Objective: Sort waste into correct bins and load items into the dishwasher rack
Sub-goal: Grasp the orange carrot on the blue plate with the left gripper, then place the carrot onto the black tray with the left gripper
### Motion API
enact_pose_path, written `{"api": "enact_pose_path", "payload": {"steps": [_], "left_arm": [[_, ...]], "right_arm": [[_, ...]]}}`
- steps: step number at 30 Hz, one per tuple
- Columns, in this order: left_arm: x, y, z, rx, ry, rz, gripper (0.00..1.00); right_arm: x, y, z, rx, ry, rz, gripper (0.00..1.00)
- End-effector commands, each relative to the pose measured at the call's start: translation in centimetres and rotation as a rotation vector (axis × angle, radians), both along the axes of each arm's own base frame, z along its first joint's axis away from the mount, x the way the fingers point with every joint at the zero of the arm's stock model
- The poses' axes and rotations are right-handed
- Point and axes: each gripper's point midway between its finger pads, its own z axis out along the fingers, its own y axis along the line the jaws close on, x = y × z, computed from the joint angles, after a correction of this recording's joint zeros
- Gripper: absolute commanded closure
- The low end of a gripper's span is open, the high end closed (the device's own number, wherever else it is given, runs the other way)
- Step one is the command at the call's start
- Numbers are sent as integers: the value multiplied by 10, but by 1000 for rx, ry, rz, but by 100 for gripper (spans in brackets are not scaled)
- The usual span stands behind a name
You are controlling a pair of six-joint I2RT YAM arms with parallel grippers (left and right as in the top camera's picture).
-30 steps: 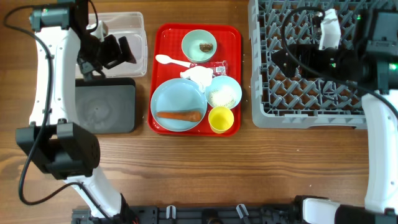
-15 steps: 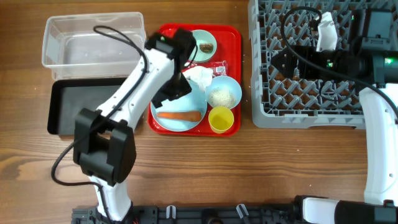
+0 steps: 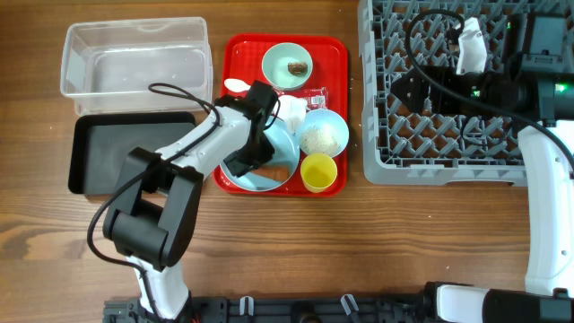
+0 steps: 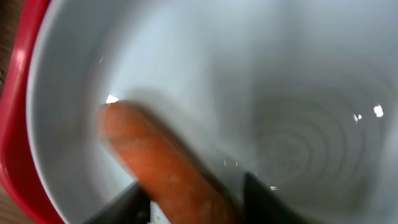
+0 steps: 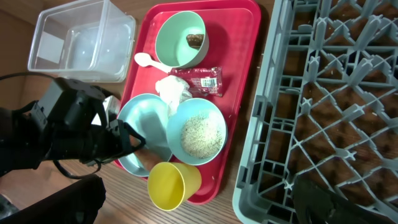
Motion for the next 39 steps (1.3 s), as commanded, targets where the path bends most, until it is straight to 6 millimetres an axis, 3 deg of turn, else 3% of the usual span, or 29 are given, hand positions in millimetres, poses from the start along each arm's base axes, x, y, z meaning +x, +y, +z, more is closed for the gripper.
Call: {"api": "enact_pose_path", "payload": {"steps": [1,5,7,11,14,16,19,22,25,28,32,35,37,39], "left_arm": [[-18,10,-15,42,56,-14,74],[-19,12,-11,48,71,-20,78],[-10,11,4,49,67,-34,80],[22,2,53,19,3,-124,79],[43,5,110,8,-46,-181,79],[50,32,145,57,-63,-145,79],[49,118,174,165,-65,33,79],[44,190,173,167,-36,235,78],[27,269,162,169,-19,511,79],[12,315,132,161,-20,716,79],[-11,322,80,142,28,927,80],[-9,310,43,88,6,956,79],[-6,307,30,64,-14,959,76],[-8,306,26,65,-11,957,64]], "right_arm": [[4,-2,2,-1,0,-14,0],[5,-6,0,-22,2,-29,0],[6,-6,0,-22,-2,-29,0],[6,-6,1,-22,-5,-29,0],[7,-6,1,-22,-8,-29,0],[8,-6,2,-22,-12,-29,0],[10,-6,3,-23,-25,-29,0],[13,-7,5,-24,-41,-29,0],[14,-7,6,-24,-48,-30,0],[15,-7,6,-24,-50,-30,0],[16,-7,7,-11,-46,-49,0],[16,-7,7,-11,-46,-50,0],[16,-7,7,-11,-45,-49,0],[16,-7,7,-11,-43,-49,0]]}}
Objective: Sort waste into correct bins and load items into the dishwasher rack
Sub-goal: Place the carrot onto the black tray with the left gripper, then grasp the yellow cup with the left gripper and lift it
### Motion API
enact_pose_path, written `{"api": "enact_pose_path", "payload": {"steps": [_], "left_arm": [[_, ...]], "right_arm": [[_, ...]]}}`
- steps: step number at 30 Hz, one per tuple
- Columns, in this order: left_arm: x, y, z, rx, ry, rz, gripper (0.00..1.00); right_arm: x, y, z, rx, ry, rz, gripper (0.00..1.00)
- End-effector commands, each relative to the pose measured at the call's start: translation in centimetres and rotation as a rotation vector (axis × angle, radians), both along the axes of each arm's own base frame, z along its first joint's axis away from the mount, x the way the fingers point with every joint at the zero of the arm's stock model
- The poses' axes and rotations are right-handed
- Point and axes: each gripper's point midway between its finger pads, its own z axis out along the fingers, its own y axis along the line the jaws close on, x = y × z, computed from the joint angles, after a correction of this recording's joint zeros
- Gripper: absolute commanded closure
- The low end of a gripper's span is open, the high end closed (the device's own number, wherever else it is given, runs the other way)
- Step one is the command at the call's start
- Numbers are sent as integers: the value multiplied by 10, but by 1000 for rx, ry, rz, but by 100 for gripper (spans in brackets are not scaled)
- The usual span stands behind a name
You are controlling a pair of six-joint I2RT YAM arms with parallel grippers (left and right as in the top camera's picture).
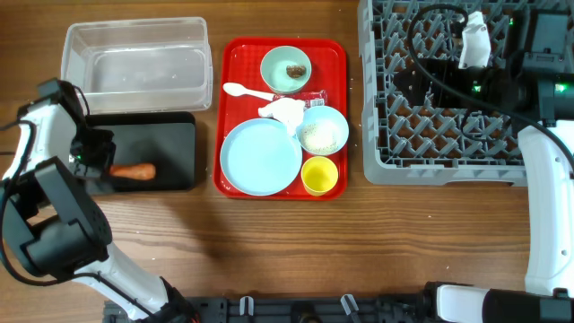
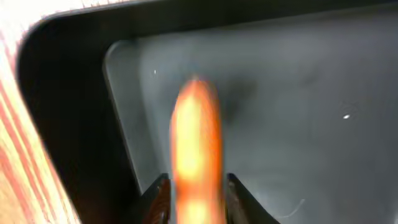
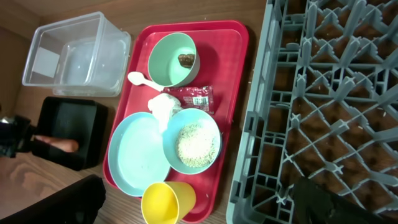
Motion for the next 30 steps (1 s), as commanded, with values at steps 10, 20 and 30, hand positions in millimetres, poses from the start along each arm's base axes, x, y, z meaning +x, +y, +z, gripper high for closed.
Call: {"api": "enact_pose_path", "payload": {"steps": [10,20,30], "left_arm": [[58,-34,153,56,-372,-537,41],[59,-333,200,-26,-600,-1625,1],[5,-428,54,-178,-145,-1900,10]], "right_arm": [[4,-2,2,12,9,-30,0],[7,-2,4,11,-7,-31,0],[4,-9,-2,-22,22,-54,0]]}}
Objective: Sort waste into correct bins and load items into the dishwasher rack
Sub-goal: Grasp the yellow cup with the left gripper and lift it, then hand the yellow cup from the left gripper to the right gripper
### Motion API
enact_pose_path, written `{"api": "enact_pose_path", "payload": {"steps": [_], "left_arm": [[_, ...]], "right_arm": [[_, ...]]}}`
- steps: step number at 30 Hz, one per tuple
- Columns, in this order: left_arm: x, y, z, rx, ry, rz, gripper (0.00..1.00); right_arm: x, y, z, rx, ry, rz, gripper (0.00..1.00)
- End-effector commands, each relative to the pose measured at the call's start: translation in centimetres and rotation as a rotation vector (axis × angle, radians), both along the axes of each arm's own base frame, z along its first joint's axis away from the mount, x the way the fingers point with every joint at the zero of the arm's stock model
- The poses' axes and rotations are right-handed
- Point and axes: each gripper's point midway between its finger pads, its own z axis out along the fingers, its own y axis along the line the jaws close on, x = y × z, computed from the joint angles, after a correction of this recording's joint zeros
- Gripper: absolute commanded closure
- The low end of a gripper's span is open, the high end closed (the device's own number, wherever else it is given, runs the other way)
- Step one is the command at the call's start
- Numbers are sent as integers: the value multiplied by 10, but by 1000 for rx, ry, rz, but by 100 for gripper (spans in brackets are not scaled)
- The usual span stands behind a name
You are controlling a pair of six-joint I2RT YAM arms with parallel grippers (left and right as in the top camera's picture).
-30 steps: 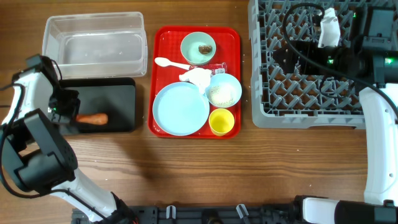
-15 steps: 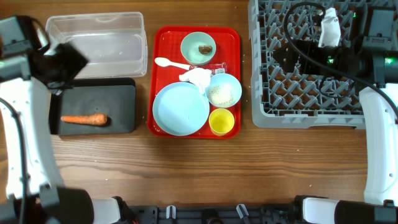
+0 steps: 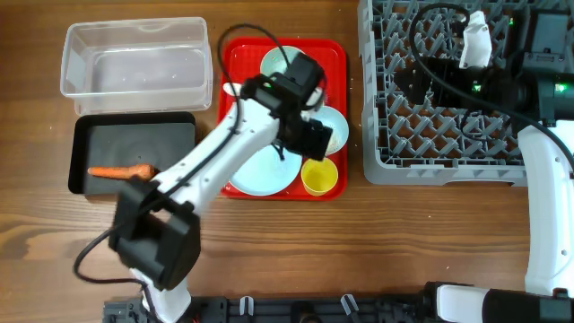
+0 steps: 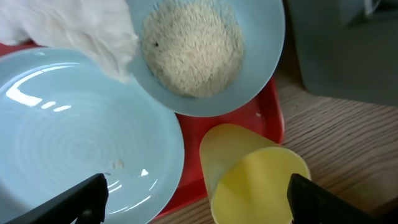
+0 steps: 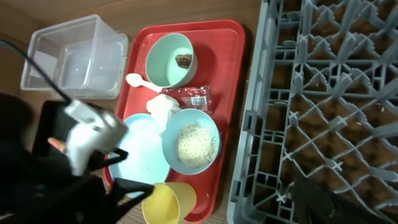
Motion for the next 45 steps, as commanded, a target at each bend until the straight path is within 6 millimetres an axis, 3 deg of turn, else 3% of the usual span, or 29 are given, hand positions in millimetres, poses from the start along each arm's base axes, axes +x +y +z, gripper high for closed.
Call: {"api": "enact_pose_path", "payload": {"steps": [1,4,7,8,9,11,14,17,23,28,33,36,38,42,45], "left_arm": [[-10,2,-32,95,56,-35,14],[-20,9,-43,138,115,-39,27],[-23,11,-43,147,126,-39,48],[-22,10,-43,143,121,-39,67],[-22,9,-44,135,125,-36,80],[-26,5,-44,119,140,-42,95],[-30,1,-44,116,143,-48,96],[-40,-16,-35,7,211,-43,96],[-8,-16,55,-309,196,53,96],[11,3,93,-518,217,114,96],[32,-9,193,-1115,174,-147,96],[28,-5,226,-1265,148,-293,96],[22,-3,236,-1311,151,-353,96],[21,-3,238,-1319,151,-364,96],[21,-3,238,-1320,144,-369,96]], "right_arm": [[3,-7,-2,-26,11,-31,0],[2,-7,-2,-28,15,-33,0],[2,-7,-2,-28,15,-33,0],[2,-7,-3,-28,16,-33,0],[2,-7,-2,-28,15,-33,0],[2,-7,-2,-27,15,-33,0],[2,-7,-2,-28,15,-33,0],[1,-7,-3,-27,21,-32,0],[-3,-7,-6,-26,42,-32,0],[-4,-3,-4,-5,41,-18,0],[-11,56,48,288,-160,321,0],[-17,75,80,423,-293,479,0],[-24,82,94,483,-361,571,0],[-30,101,93,527,-372,668,2],[-39,134,83,555,-321,754,15]]}}
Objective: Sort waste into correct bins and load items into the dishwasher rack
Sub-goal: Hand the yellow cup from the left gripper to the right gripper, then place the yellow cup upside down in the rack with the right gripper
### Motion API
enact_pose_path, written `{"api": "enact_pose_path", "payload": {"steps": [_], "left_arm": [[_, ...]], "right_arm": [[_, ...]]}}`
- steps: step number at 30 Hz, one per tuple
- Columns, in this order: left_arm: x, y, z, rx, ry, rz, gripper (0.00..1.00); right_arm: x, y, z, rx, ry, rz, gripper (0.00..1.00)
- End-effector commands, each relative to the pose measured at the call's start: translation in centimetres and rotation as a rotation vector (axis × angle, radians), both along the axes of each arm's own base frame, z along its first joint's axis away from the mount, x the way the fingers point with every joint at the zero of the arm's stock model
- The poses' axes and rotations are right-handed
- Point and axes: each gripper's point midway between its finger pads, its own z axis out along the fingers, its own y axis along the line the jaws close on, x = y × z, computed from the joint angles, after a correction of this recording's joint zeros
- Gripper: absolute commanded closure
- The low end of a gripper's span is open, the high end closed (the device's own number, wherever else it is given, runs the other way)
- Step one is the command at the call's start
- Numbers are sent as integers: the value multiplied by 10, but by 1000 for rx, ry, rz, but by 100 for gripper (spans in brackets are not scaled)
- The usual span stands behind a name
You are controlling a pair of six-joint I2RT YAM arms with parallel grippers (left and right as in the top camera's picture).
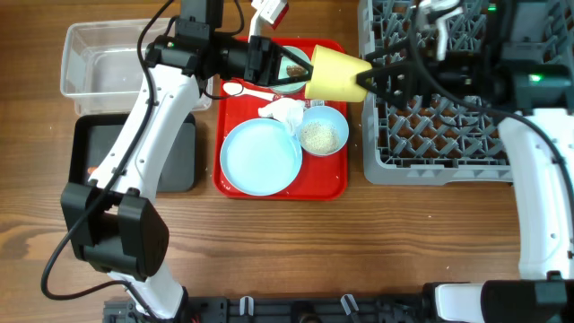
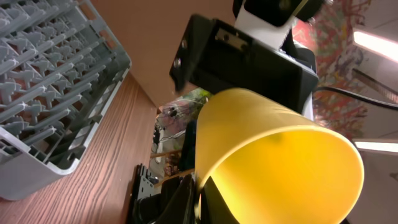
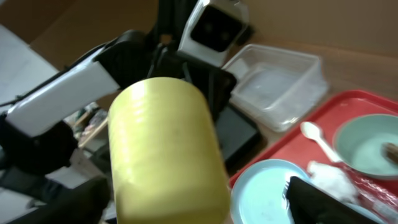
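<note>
The yellow cup (image 1: 334, 74) is held on its side in the air over the red tray's (image 1: 235, 184) far right corner, beside the grey dishwasher rack (image 1: 448, 144). My left gripper (image 2: 198, 200) is shut on the cup's (image 2: 280, 162) rim, one finger inside and one outside. My right gripper (image 3: 193, 196) is open, its fingers standing wide on either side of the cup (image 3: 165, 149) at the base end. On the tray are a pale blue plate (image 1: 262, 157), a blue bowl of rice (image 1: 323, 135), a green bowl (image 1: 294, 65), a white spoon (image 1: 240, 89) and a crumpled tissue (image 1: 285, 111).
A clear bin (image 1: 117, 58) stands at the far left. In front of it is a black bin (image 1: 179, 152), largely covered by my left arm, with a sliver of the carrot (image 1: 92, 170) showing. The rack fills the right side.
My left gripper was open above the cup standing on the tray; now it is shut on the rim and holds the cup lifted and tipped sideways. My right gripper has come from over the rack to the cup.
My left gripper first had the carrot on the blue plate. Then it held the carrot over the black bin. Then the carrot lay in the bin and the gripper hung open over the yellow cup. Now the cup is raised between both grippers.
</note>
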Motion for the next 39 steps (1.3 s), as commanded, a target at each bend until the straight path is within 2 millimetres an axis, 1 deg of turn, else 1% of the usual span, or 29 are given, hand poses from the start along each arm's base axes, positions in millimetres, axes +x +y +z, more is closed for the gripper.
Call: {"api": "enact_pose_path", "payload": {"steps": [1,2,3,5,6,7,8,9,10,13,14,15,16,17,18,19,20,21,22,23,25,27,28,30,33,35,37,38,39], "left_arm": [[-6,3,16,-36,-33,-25,96],[-6,3,16,-36,-33,-25,96],[-6,3,16,-36,-33,-25,96],[-6,3,16,-36,-33,-25,96],[-6,3,16,-36,-33,-25,96],[-6,3,16,-35,-34,-23,91],[-6,3,15,-34,-34,-23,80],[-6,3,15,-32,-34,-20,67],[-5,3,14,-28,-35,-15,61],[3,1,6,20,-40,35,50],[12,0,-4,76,-33,88,45],[21,1,-18,152,-19,156,42],[32,5,-36,249,0,235,42],[43,14,-59,377,23,330,42],[51,24,-80,496,40,409,43],[60,46,-110,687,57,521,43],[62,62,-127,812,63,586,43],[64,85,-144,968,75,674,43],[64,101,-154,1078,65,724,42],[63,107,-157,1122,61,739,42],[61,117,-161,1182,57,758,41],[61,118,-162,1188,54,763,41],[61,119,-162,1191,53,765,40],[61,120,-162,1199,53,767,39],[60,124,-166,1221,52,769,37],[59,124,-166,1224,56,767,37],[59,124,-166,1224,55,767,37],[59,124,-166,1224,55,767,36],[59,124,-166,1224,55,767,36]], "right_arm": [[-11,28,-2,27,-9,113,19],[-12,33,-4,19,-16,126,23],[-13,36,-5,12,-22,130,32],[-12,35,-6,7,-20,125,42],[-11,35,-8,-1,-17,116,43],[-10,35,-8,-2,-10,113,46],[-9,34,-8,-4,1,103,48],[-4,29,-10,-14,8,78,50],[2,20,-13,-29,43,30,51],[16,-16,-21,-63,130,-112,51],[24,-39,-34,-123,192,-226,50],[30,-61,-51,-203,263,-343,48],[33,-83,-71,-298,344,-459,47],[31,-103,-90,-396,425,-565,46],[26,-118,-104,-476,487,-642,46],[20,-131,-115,-549,550,-712,46],[16,-139,-121,-587,592,-757,46],[8,-150,-129,-638,653,-819,46],[2,-157,-134,-668,699,-862,46],[-5,-163,-139,-705,740,-894,46],[-15,-172,-149,-766,803,-920,46],[-18,-172,-162,-800,862,-896,46],[-18,-168,-174,-828,902,-864,46],[-14,-163,-191,-869,935,-829,46],[-2,-147,-219,-921,954,-766,46],[5,-138,-233,-937,959,-742,46],[7,-136,-242,-951,981,-747,45],[7,-138,-247,-971,988,-748,42],[7,-139,-249,-978,993,-746,35]]}}
